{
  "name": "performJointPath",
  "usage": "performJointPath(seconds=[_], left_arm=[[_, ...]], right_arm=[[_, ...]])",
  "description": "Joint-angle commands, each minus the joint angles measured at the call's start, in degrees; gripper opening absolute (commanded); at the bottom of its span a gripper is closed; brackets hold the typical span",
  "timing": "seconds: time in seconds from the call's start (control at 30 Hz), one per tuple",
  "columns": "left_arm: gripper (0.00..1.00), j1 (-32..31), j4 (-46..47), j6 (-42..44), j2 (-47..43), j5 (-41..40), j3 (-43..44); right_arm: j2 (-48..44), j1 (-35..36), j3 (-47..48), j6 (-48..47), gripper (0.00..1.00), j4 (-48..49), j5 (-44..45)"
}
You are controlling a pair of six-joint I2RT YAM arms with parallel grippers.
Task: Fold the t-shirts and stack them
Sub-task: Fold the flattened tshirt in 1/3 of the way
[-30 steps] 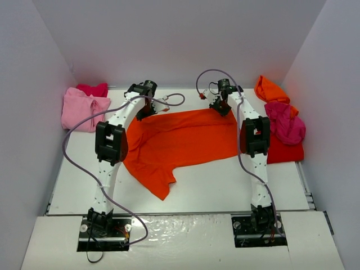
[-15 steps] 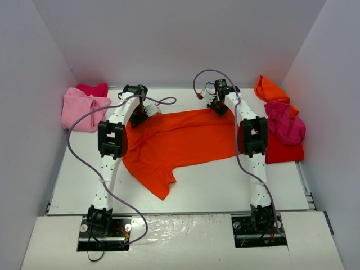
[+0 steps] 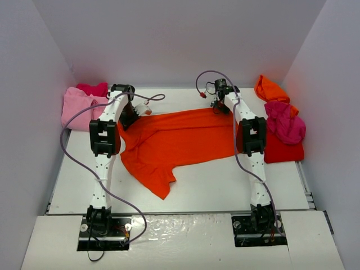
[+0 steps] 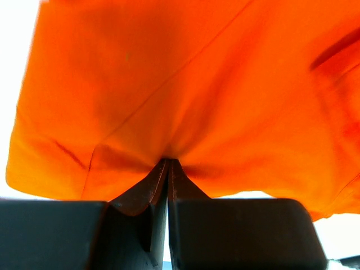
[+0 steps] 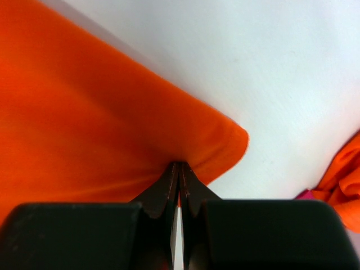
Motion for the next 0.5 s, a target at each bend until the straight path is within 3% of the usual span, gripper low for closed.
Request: performJointPath(seconds=[0.0, 0.2, 0.33, 0.4, 0.47], left_arm=[[0.0, 3.35, -6.8, 0.58, 1.34, -2.85, 0.16], [0.0, 3.27, -7.52, 0.11, 6.02, -4.7, 7.11], [0.0, 3.18, -2.94, -1.25, 4.63, -4.8, 6.58], [0.0, 3.1, 0.88, -1.88, 2.66, -4.37, 3.89], [0.0, 2.93, 4.52, -2.4, -0.69, -4.36, 1.95]], right_arm=[[4.53, -3.09, 1.66, 2.8, 0.0, -2.87, 6.81], [8.17, -3.3, 6.71, 4.24, 0.0, -2.28, 9.6], [7.07, -2.78, 6.67, 4.77, 0.02, 1.19, 8.81], [5.11, -2.53, 5.48, 5.5, 0.13, 3.83, 9.05], [3.69, -2.03, 5.13, 5.15, 0.49, 4.54, 8.61]])
